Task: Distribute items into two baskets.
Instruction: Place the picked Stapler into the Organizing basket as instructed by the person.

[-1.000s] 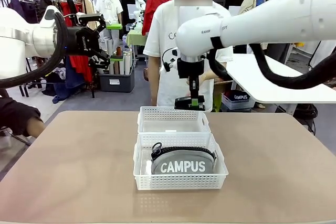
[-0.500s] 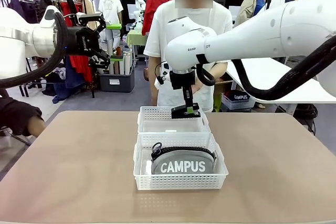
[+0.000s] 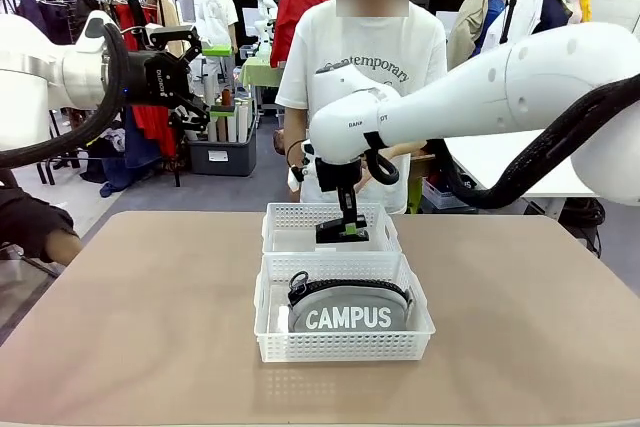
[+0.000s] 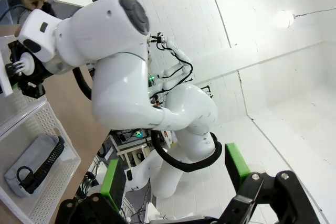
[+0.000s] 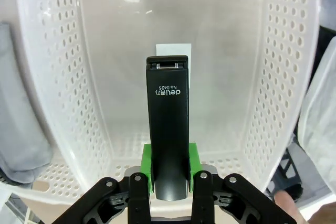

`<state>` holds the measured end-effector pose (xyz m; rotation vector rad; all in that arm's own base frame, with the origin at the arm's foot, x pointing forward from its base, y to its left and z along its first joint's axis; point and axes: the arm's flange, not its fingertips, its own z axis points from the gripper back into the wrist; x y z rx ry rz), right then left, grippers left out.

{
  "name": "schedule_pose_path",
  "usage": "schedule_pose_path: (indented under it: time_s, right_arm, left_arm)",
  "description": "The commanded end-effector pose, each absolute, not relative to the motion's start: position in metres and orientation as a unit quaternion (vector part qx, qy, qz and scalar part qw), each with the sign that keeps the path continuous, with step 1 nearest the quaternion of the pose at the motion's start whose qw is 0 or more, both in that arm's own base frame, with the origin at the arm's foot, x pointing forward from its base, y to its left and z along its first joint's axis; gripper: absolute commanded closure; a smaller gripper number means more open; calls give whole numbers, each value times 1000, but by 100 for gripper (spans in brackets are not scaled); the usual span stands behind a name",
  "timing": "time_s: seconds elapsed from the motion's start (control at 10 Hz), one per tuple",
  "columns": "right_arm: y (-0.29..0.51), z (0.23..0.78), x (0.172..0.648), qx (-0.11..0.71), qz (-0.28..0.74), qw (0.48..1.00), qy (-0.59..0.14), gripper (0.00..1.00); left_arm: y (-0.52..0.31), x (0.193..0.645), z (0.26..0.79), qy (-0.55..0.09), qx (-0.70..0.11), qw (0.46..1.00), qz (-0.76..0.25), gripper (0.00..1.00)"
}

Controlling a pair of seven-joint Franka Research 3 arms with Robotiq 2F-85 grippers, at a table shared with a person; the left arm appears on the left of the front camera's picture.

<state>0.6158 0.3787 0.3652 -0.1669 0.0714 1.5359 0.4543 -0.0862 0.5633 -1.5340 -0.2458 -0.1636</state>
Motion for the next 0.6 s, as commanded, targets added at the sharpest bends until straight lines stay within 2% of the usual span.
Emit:
schedule_pose_path:
  time_s: [0.0, 0.4, 0.5]
  right_arm:
    - [377, 359, 632, -77, 700, 710, 17, 100]
    - [378, 341, 641, -61, 698, 714, 18, 100]
    - [379, 338, 641, -59, 695, 717, 18, 97]
  left_arm:
    - [-86, 453, 566, -110, -696, 706, -71, 0]
    - [-86, 453, 566, -110, -696, 706, -71, 0]
    - [-86, 453, 566, -110, -696, 706, -71, 0]
